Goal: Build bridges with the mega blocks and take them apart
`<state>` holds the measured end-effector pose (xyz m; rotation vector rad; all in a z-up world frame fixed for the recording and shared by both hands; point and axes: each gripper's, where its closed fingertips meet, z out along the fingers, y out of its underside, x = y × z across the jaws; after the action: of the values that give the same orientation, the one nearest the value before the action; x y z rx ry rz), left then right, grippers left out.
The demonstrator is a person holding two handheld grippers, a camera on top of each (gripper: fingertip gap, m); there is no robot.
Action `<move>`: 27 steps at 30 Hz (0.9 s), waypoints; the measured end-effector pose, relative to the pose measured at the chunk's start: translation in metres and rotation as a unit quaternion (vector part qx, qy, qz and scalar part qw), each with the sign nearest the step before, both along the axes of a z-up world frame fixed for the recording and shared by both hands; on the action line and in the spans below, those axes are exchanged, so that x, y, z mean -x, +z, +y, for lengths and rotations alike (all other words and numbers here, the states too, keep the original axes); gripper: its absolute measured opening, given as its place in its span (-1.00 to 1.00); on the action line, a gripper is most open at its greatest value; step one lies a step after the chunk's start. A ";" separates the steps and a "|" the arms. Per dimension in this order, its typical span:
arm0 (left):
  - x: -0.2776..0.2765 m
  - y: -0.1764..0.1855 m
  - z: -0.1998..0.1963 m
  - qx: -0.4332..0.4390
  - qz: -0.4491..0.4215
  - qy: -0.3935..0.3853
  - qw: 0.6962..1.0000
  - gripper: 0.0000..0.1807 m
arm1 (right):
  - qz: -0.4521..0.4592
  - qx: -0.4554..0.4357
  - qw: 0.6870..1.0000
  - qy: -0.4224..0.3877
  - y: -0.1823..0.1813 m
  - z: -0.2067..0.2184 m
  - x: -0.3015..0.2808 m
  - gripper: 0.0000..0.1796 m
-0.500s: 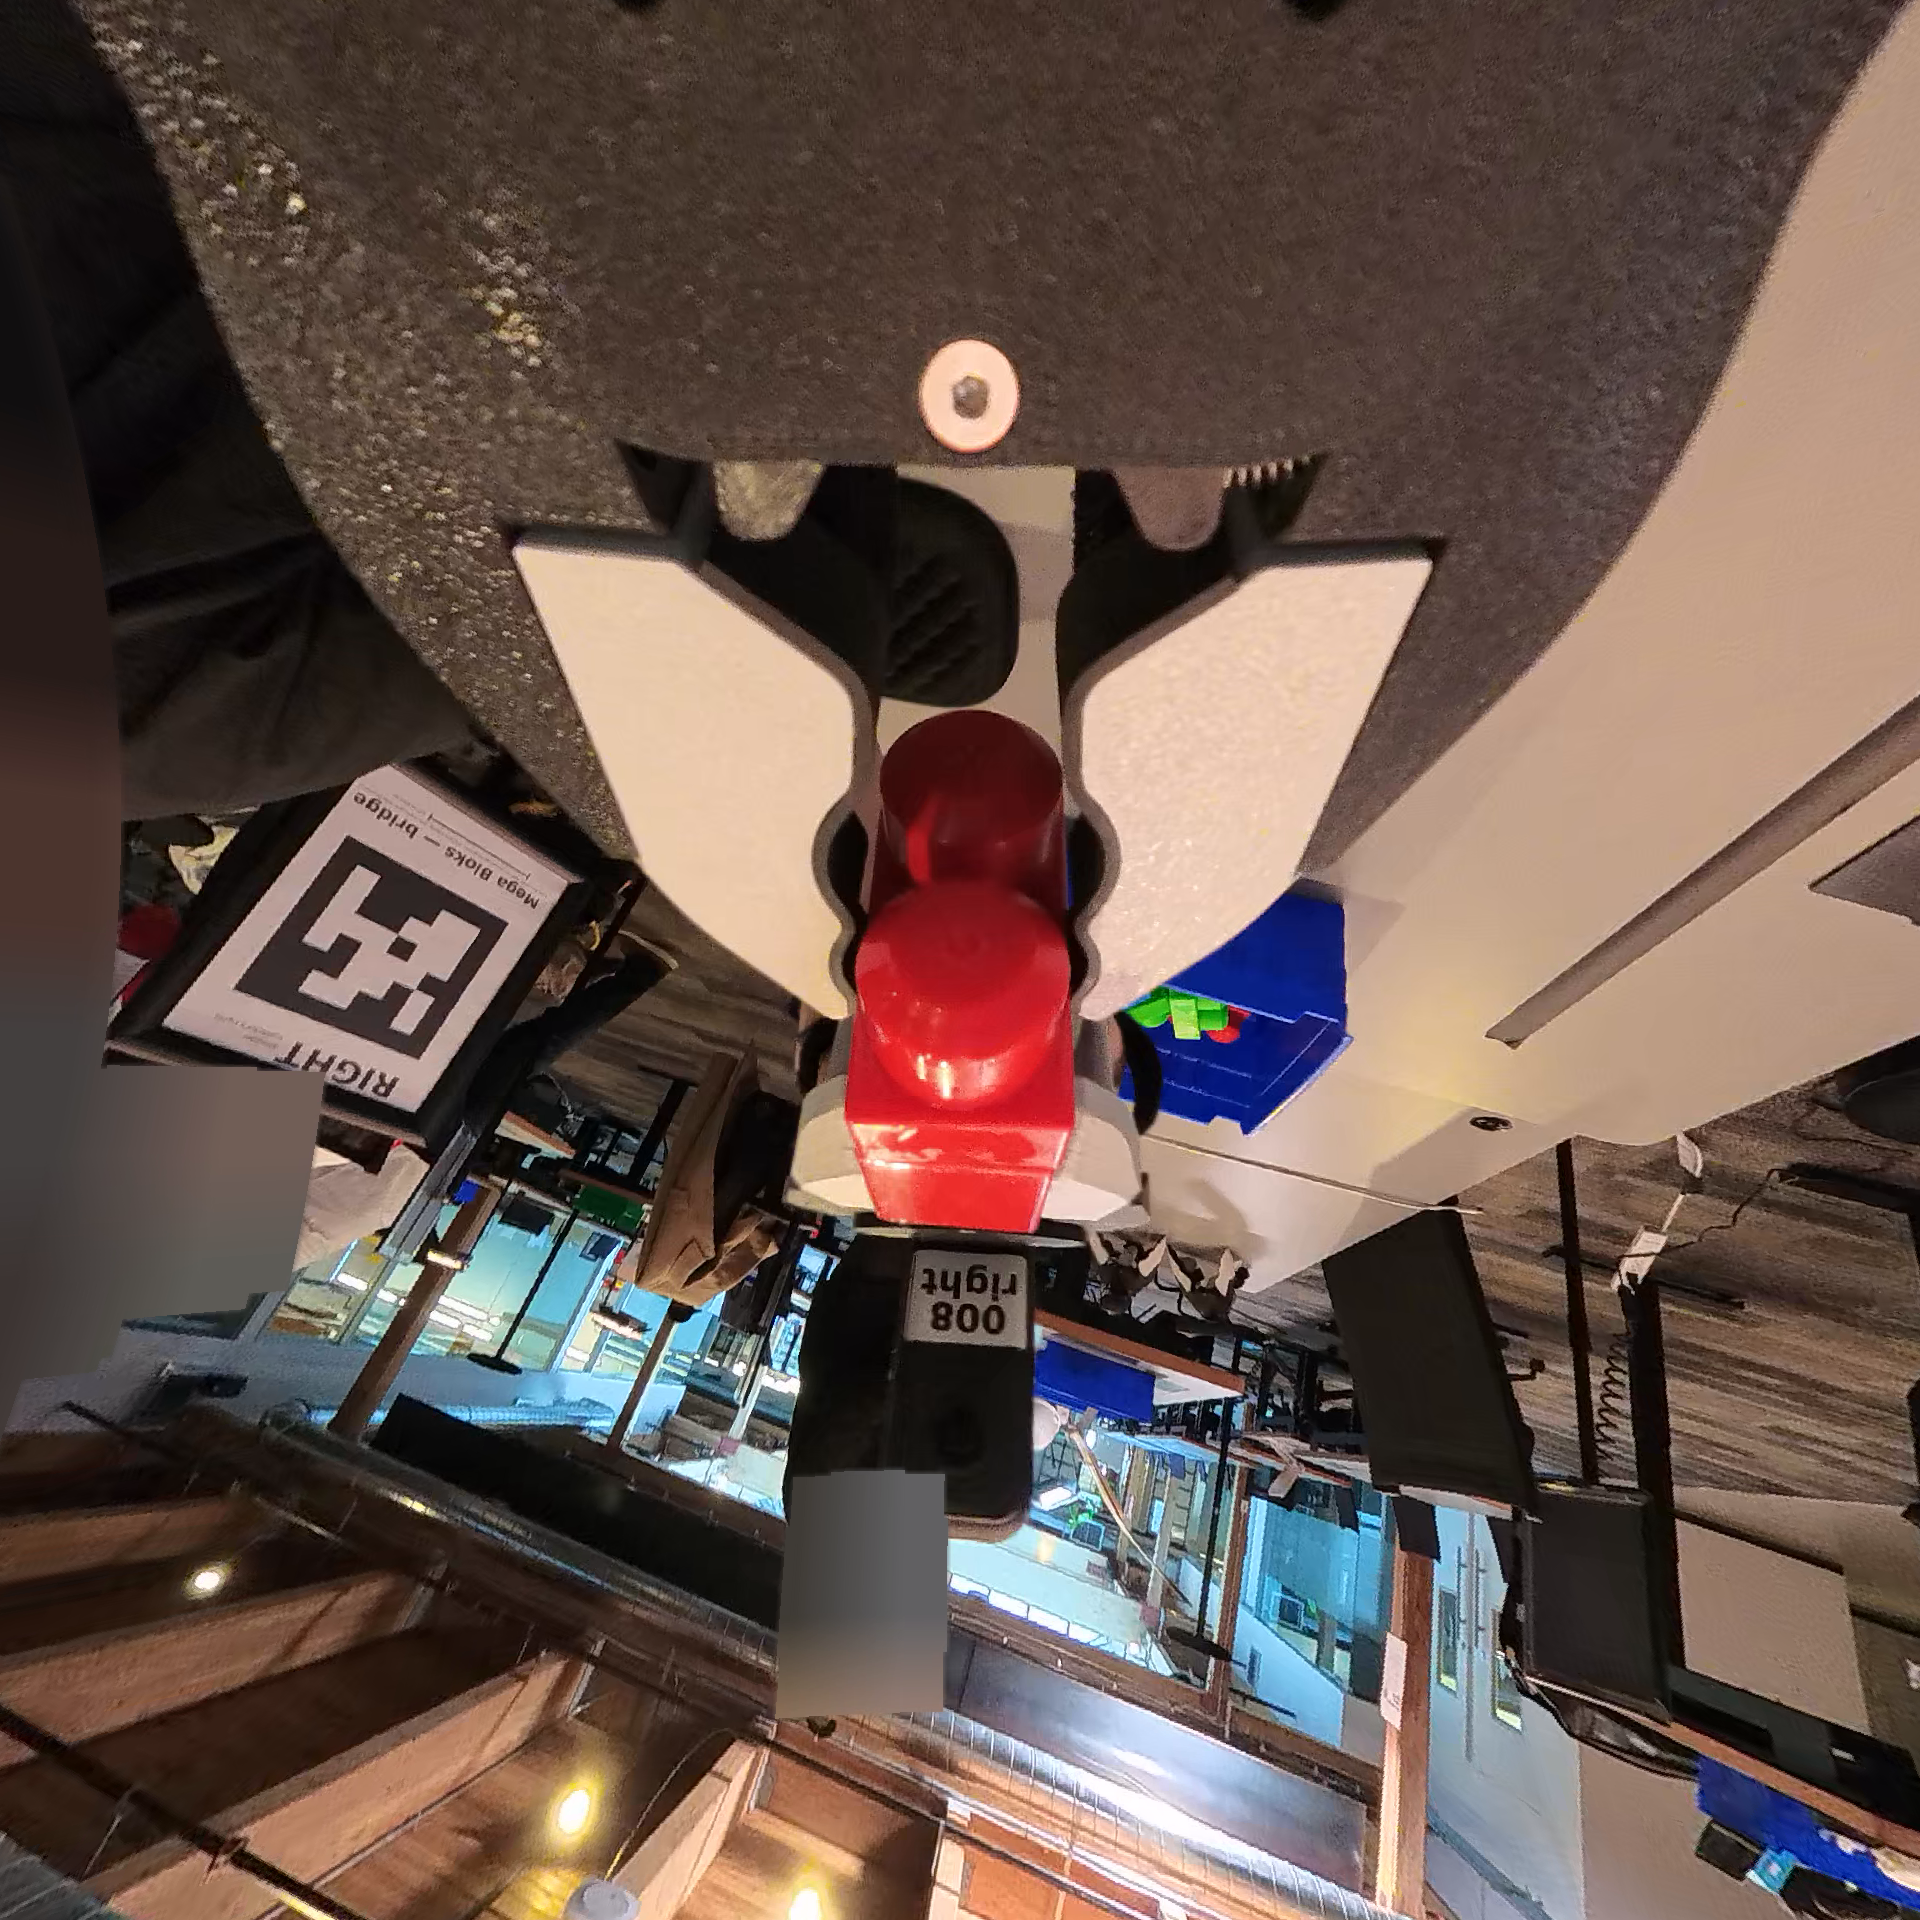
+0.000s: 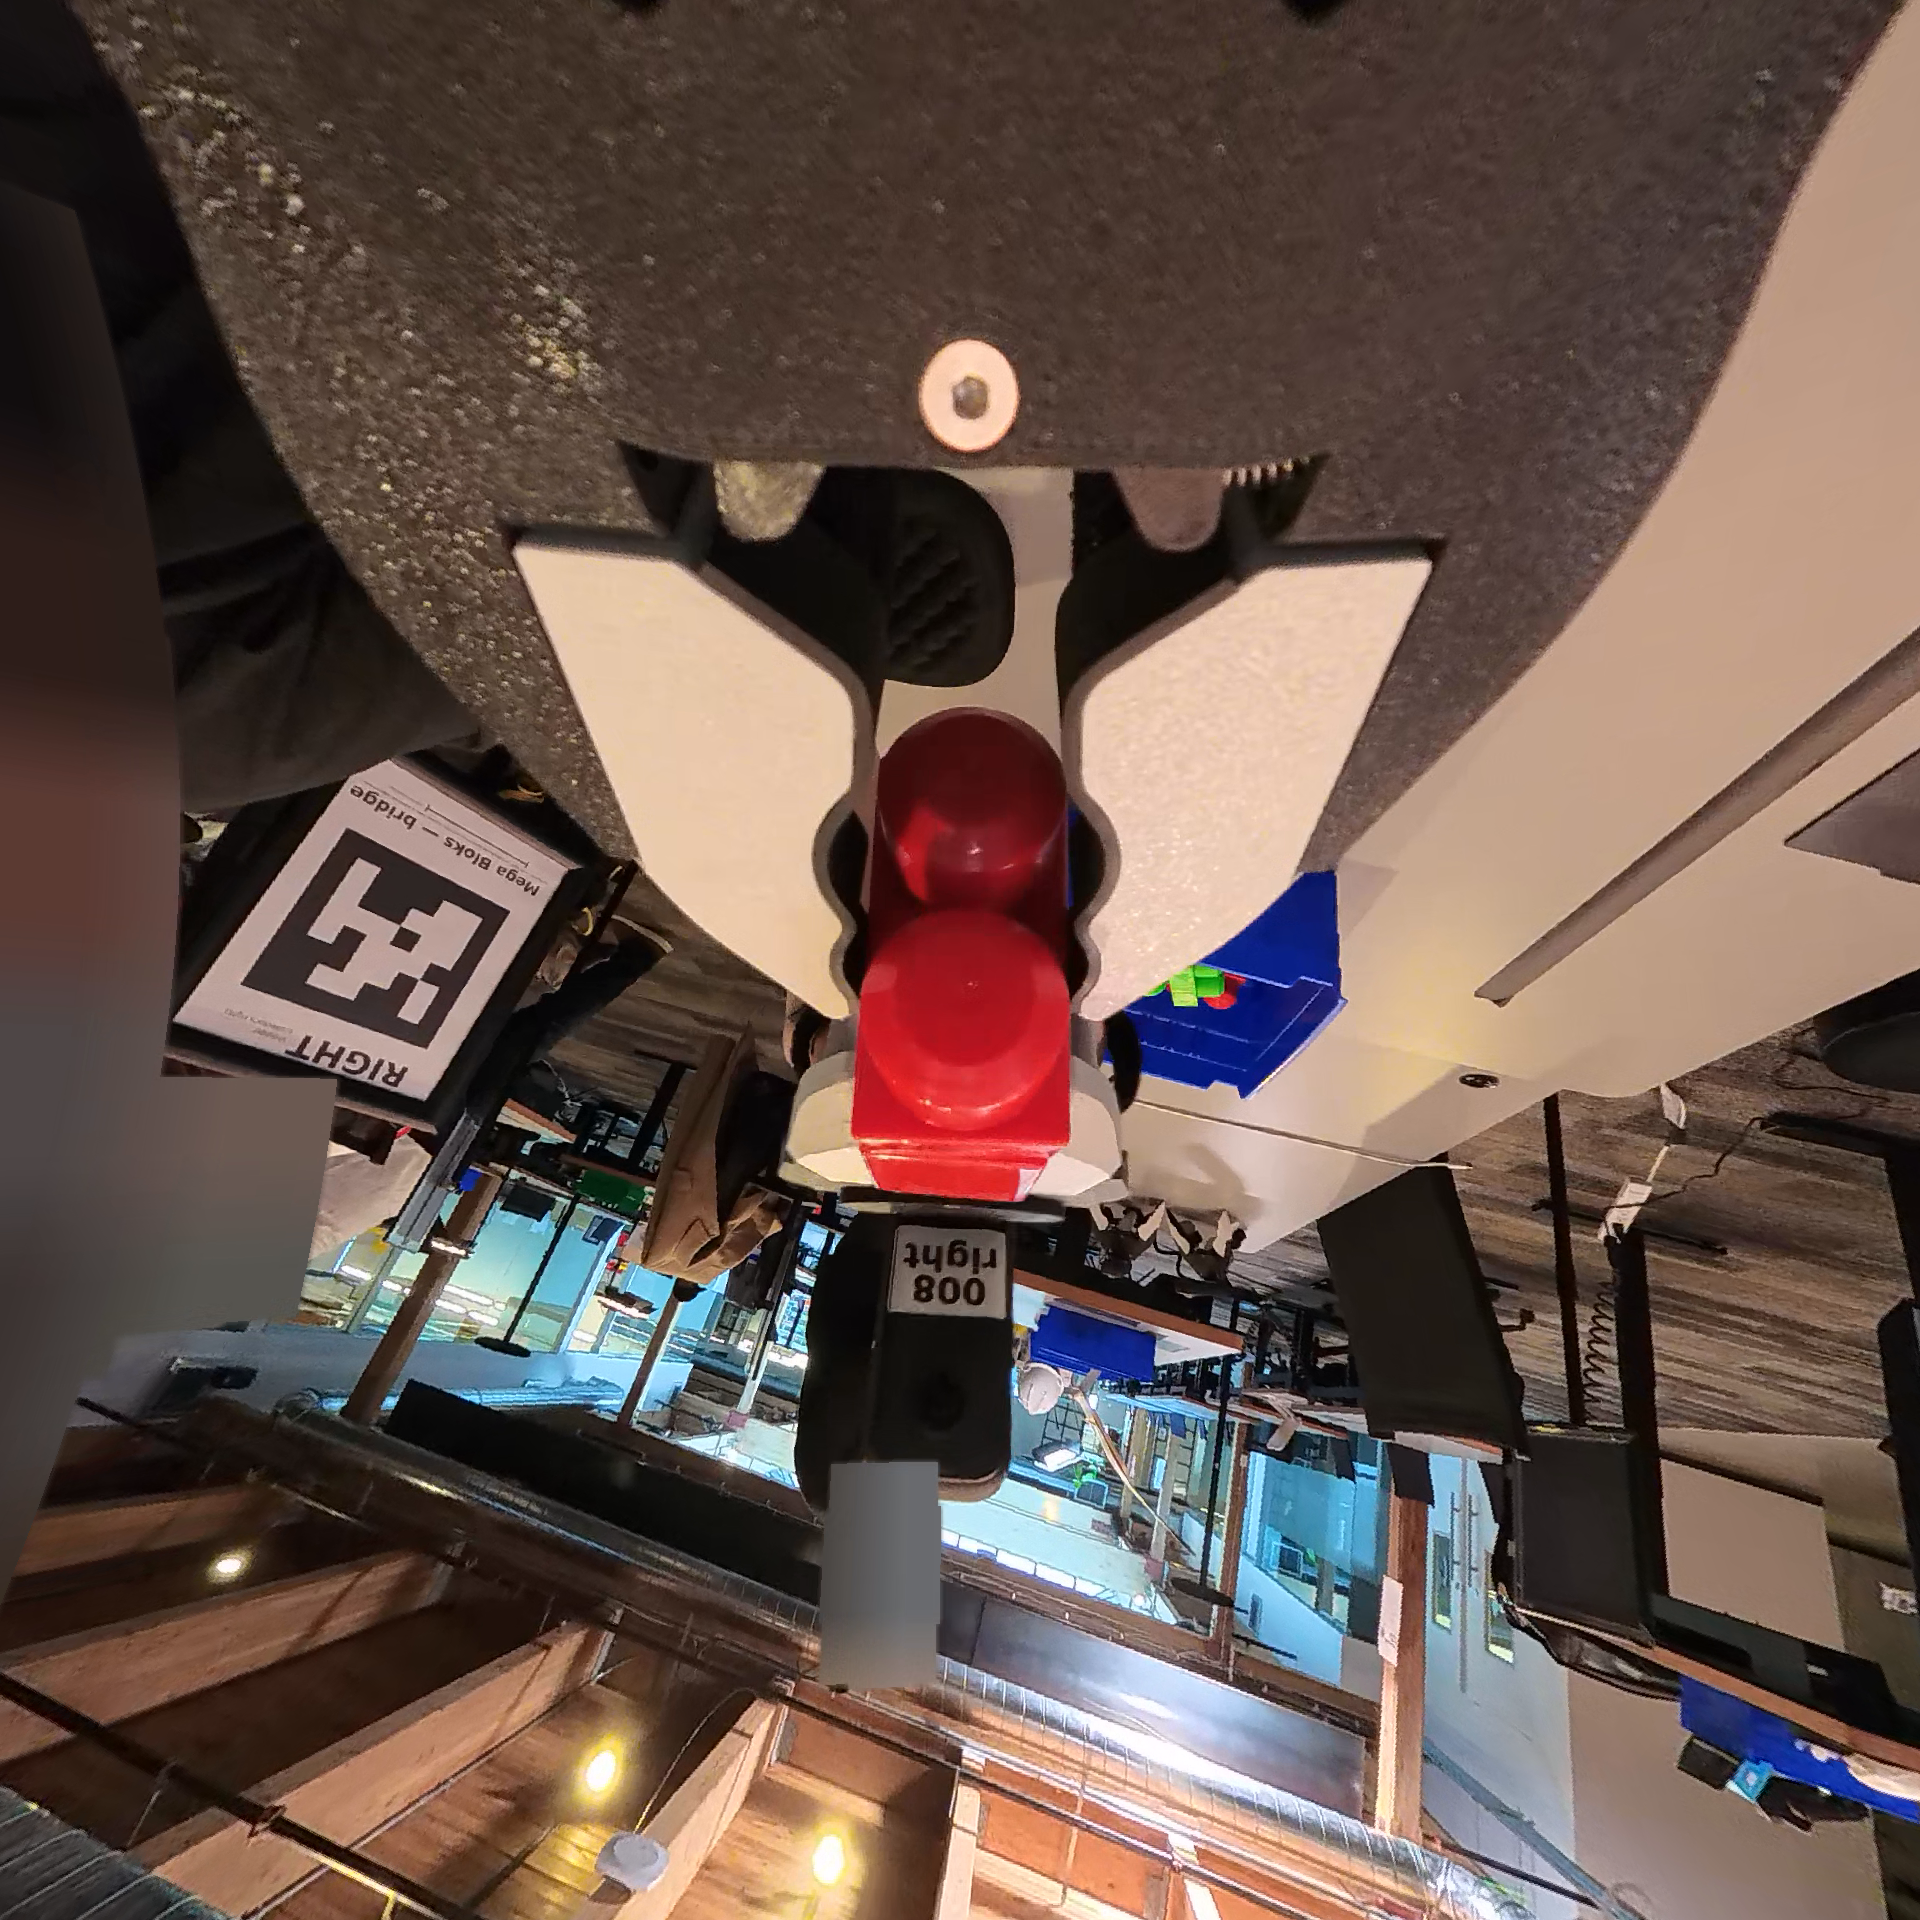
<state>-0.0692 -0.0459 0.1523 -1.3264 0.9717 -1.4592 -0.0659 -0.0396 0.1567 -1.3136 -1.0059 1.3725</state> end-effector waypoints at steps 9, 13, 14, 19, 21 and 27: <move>0.004 0.007 0.007 0.016 -0.035 0.016 0.999 -0.62 | 0.012 0.010 1.000 -0.006 0.000 0.006 0.002 -0.62; 0.044 0.034 0.023 0.027 -0.120 0.049 0.991 -0.61 | 0.073 0.022 0.996 -0.040 0.014 0.020 -0.028 -0.62; 0.060 0.040 0.026 0.030 -0.133 0.054 0.989 -0.61 | 0.091 0.024 0.994 -0.049 0.017 0.025 -0.042 -0.62; 0.091 0.050 0.028 -0.015 -0.117 0.097 0.988 -0.61 | 0.045 -0.007 0.986 -0.159 0.011 0.042 -0.104 -0.62; 0.085 0.046 0.022 -0.028 -0.091 0.089 0.991 -0.61 | -0.014 -0.028 0.962 -0.272 0.003 0.047 -0.155 -0.61; 0.054 0.027 0.009 -0.050 -0.021 0.062 0.997 -0.61 | -0.167 0.149 0.795 -0.564 -0.103 0.033 -0.353 -0.61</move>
<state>-0.1229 -0.0368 0.1793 -1.2553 0.9075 -1.3225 0.2875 -0.0064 0.0540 -1.9527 -0.0464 0.3539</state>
